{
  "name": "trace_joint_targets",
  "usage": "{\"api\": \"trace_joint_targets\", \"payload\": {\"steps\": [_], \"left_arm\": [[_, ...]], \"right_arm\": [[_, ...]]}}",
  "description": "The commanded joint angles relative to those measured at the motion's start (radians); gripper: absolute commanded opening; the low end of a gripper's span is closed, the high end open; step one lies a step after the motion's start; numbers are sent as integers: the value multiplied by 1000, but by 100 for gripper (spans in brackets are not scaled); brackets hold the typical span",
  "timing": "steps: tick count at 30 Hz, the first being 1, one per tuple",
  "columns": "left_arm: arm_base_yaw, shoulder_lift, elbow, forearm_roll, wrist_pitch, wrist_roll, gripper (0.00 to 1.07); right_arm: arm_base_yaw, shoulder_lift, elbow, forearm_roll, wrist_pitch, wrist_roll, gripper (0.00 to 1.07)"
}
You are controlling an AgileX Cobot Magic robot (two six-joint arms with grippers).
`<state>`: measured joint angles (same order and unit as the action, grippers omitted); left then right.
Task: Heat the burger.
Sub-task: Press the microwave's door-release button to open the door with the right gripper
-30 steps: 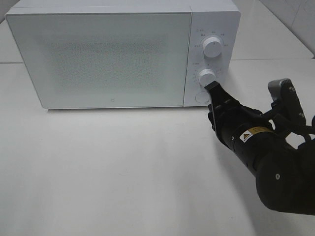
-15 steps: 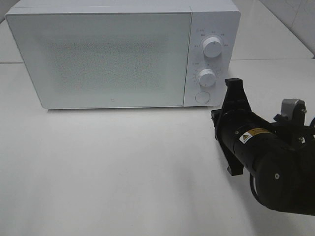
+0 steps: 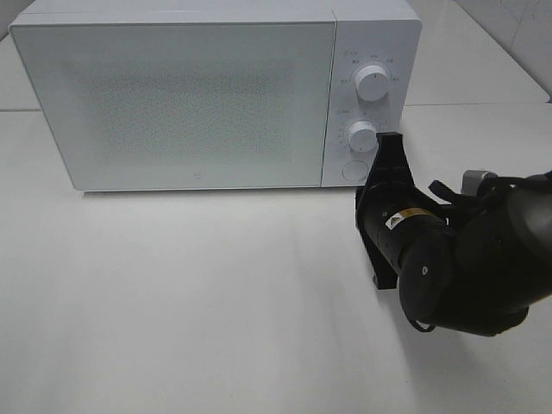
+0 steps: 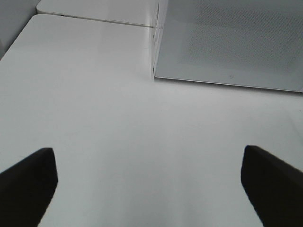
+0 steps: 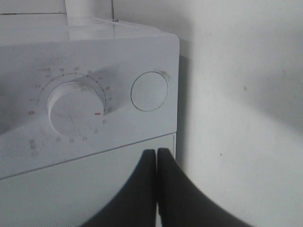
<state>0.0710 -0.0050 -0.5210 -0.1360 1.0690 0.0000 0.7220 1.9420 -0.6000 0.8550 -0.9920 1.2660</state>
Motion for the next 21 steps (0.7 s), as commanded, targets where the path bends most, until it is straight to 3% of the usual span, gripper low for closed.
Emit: {"api": "trace_joint_targets", "payload": {"steps": [1,21], "left_arm": [[-4,-16,4,0,-1,0,98],[-4,-16,4,0,-1,0,98]], "right_arm": [[-26,19,-27,-32,17,-17,0],[-140,130,-180,-113,77,-1,0]]}}
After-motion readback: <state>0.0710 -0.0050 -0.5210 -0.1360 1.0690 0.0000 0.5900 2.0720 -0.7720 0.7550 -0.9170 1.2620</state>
